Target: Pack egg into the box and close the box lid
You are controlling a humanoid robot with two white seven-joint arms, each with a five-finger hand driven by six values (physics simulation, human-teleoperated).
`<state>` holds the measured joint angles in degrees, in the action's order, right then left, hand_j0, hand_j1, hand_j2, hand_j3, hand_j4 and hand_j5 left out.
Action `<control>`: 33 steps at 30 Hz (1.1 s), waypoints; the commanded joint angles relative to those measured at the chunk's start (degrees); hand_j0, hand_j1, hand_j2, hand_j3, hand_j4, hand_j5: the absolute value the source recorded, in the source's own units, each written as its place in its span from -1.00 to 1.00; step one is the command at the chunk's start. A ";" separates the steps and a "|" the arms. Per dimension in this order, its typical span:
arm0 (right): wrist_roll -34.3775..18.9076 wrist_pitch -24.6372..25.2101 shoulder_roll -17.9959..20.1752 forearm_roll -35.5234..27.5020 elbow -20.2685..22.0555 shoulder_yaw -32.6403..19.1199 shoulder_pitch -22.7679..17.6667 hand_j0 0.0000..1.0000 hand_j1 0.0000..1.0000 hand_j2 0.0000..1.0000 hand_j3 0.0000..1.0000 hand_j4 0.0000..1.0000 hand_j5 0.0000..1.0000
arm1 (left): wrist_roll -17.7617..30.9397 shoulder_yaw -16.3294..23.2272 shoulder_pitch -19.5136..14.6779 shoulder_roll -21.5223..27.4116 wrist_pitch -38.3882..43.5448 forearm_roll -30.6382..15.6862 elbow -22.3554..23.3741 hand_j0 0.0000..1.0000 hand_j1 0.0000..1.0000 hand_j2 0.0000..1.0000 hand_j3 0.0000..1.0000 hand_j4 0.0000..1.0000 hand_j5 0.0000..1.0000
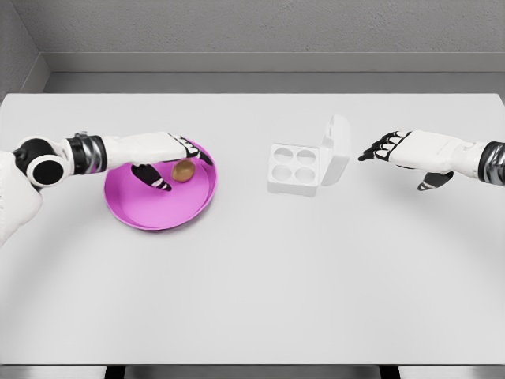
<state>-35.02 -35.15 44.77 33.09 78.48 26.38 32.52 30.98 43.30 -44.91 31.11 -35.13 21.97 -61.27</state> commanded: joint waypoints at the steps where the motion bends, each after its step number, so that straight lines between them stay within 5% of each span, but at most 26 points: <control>1: 0.02 0.15 0.06 -0.22 0.01 -0.02 0.00 1.00 1.00 1.00 1.00 1.00 1.00 | -0.04 -0.05 0.00 -0.43 0.13 0.00 0.81 0.72 0.72 0.72 0.72 0.72 0.72; 33: 0.02 0.15 0.32 -0.40 0.01 -0.10 0.18 1.00 1.00 1.00 1.00 1.00 1.00 | 0.13 -0.05 -0.44 -2.19 0.13 1.67 3.00 0.47 0.47 0.47 0.47 0.47 0.47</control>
<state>-35.02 -35.15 45.03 33.00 78.53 26.37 32.69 31.12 43.23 -45.35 29.05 -35.09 23.59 -58.29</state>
